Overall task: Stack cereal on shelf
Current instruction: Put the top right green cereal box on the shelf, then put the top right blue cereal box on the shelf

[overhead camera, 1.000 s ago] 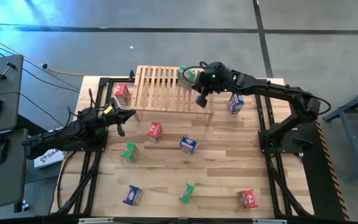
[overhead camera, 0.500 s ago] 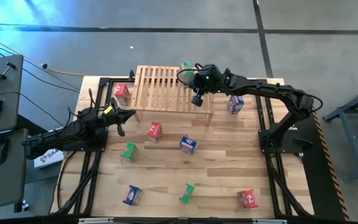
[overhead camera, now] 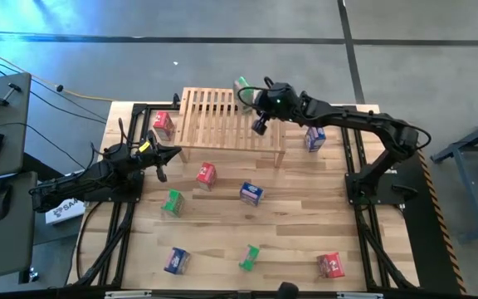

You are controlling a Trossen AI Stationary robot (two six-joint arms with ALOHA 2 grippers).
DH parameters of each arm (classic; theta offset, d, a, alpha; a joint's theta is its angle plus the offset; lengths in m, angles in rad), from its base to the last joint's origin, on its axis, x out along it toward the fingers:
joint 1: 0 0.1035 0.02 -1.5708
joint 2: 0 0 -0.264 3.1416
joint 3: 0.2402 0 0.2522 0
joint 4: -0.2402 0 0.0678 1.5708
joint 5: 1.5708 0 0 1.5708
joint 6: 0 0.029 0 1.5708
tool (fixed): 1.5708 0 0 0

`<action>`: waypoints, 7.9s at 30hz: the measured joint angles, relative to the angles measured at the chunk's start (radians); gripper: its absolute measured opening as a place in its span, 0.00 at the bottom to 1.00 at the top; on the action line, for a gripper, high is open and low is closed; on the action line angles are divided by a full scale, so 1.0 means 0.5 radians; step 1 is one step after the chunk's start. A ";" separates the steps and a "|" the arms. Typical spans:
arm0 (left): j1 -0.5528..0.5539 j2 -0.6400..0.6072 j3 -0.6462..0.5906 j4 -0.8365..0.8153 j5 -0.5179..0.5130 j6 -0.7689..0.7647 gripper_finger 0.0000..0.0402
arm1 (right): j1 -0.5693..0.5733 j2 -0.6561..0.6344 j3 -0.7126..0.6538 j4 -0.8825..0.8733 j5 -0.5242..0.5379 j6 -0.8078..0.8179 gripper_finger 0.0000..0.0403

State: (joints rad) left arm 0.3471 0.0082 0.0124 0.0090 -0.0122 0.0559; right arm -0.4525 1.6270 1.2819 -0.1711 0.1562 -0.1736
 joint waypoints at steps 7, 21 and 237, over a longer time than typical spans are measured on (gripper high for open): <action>0.000 0.000 0.000 0.000 0.000 0.000 0.00 | -0.071 0.030 0.000 0.120 -0.008 0.020 0.00; 0.000 0.000 0.000 -0.001 0.000 0.000 0.00 | 0.005 -0.112 0.000 0.020 -0.416 0.036 0.00; 0.000 0.000 0.000 -0.001 0.000 0.000 0.00 | -0.185 -0.155 0.575 -1.082 -0.265 -0.403 0.42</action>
State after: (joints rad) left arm 0.3470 0.0080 0.0124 0.0086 -0.0123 0.0561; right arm -0.5448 1.5494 1.5696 -0.7119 0.0239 -0.3752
